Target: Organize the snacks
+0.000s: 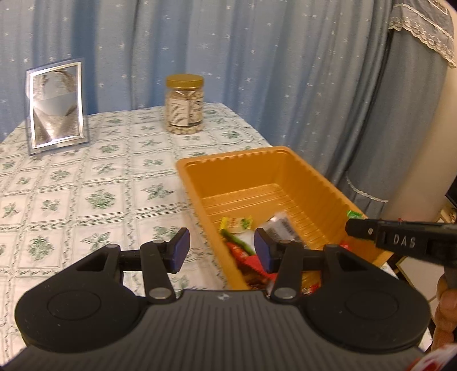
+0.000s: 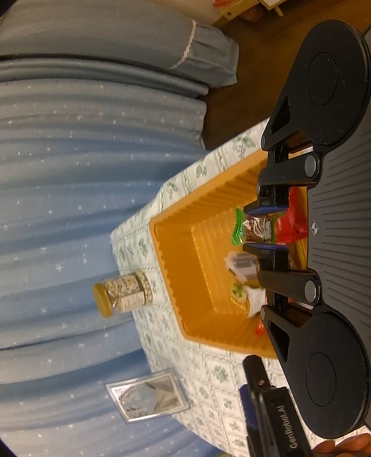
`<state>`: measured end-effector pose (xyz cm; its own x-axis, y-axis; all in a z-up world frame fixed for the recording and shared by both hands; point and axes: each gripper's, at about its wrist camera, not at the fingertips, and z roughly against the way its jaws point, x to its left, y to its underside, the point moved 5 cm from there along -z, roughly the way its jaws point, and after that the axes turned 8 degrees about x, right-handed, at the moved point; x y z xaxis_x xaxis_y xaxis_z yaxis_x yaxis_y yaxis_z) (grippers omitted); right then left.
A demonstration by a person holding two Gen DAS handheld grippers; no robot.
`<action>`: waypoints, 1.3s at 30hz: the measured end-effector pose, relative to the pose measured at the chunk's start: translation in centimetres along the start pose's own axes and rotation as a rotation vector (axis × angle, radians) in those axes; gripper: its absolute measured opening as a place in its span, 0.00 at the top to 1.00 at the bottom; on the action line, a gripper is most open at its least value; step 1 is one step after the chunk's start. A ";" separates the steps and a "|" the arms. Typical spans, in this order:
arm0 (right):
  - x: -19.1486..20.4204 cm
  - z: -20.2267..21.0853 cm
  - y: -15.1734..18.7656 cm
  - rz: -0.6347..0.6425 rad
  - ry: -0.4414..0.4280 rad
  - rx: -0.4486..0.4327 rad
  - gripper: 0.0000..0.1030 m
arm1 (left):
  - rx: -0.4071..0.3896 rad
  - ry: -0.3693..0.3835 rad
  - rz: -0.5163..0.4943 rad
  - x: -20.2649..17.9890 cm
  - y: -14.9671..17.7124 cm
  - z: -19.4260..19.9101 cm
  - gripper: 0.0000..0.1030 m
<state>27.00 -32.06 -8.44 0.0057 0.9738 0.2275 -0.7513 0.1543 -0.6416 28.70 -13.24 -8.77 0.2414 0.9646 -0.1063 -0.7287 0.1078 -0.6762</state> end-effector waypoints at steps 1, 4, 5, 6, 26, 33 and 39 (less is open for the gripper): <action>0.3 -0.1 -0.1 -0.006 -0.031 0.000 0.80 | 0.001 -0.003 0.004 0.2 0.1 0.1 0.53; 0.3 0.0 -0.5 -0.045 -0.065 0.005 0.78 | 0.006 -0.019 0.017 1.0 0.6 0.6 0.48; 0.2 0.3 -0.5 -0.050 -0.063 -0.004 0.70 | 0.006 -0.023 0.021 1.2 0.8 0.9 0.44; 0.2 0.6 -0.6 -0.053 -0.061 -0.012 0.55 | 0.007 -0.030 0.024 1.3 1.1 1.2 0.37; 1.1 8.5 5.0 -0.031 0.041 0.077 0.24 | 0.023 -0.068 0.052 0.3 5.2 9.8 0.00; 2.1 11.3 7.3 0.015 0.053 0.095 0.23 | 0.043 -0.090 0.039 -0.7 6.6 12.9 0.00; 3.1 12.9 8.3 0.048 0.062 0.096 0.23 | 0.058 -0.116 0.061 -0.8 7.8 15.1 0.00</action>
<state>12.28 -29.90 -3.56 0.0066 0.9886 0.1505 -0.8115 0.0933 -0.5769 13.18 -9.53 -2.92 0.1227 0.9907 -0.0588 -0.7765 0.0589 -0.6274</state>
